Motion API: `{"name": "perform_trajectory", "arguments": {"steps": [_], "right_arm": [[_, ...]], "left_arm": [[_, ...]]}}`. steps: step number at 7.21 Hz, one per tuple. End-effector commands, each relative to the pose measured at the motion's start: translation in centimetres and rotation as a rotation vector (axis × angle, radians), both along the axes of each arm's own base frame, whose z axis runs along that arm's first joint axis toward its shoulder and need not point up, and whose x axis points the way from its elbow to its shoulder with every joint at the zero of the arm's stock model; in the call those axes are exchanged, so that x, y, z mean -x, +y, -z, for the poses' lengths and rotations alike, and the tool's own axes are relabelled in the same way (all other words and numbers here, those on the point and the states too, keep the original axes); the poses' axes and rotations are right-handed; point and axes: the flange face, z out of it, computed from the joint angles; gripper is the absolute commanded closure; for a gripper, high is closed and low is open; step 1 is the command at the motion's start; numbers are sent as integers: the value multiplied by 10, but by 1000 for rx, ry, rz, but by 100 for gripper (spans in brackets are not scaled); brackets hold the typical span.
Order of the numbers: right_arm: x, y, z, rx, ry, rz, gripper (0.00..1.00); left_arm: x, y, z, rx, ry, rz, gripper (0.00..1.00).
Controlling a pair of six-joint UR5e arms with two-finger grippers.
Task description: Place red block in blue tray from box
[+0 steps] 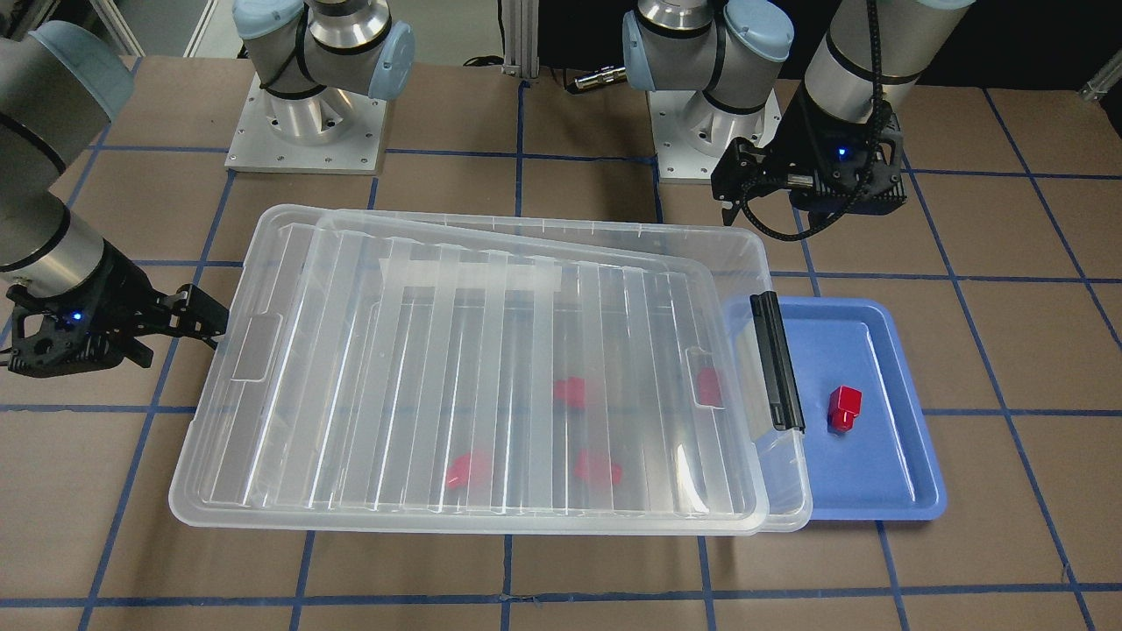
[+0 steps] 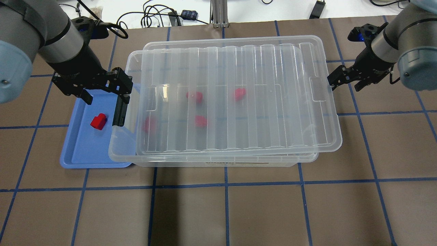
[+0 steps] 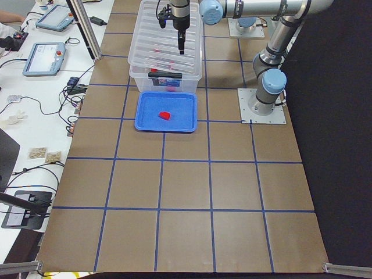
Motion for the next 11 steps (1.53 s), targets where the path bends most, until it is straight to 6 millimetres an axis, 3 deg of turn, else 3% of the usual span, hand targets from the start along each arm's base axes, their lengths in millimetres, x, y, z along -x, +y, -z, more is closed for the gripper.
{"name": "perform_trajectory", "arguments": {"steps": [1,3,5,8,9,11], "right_arm": [[-1,-3,1,5,4,-5,0],[10,-9,-16,33,45,-4,0],[18,-12,-63,42,109,-2,0],[0,27,-180,54,133,80,0],[-24,38,-197,42,121,122,0],[-114,51,-201,38,117,151,0]], "left_arm": [[-1,0,1,-1,-6,0,0],[-1,1,2,-5,-7,0,0],[-1,1,2,-5,-7,0,0],[-1,1,2,-5,-7,0,0],[-1,0,2,-3,-7,-1,0],[-1,1,1,0,-8,-1,0]]}}
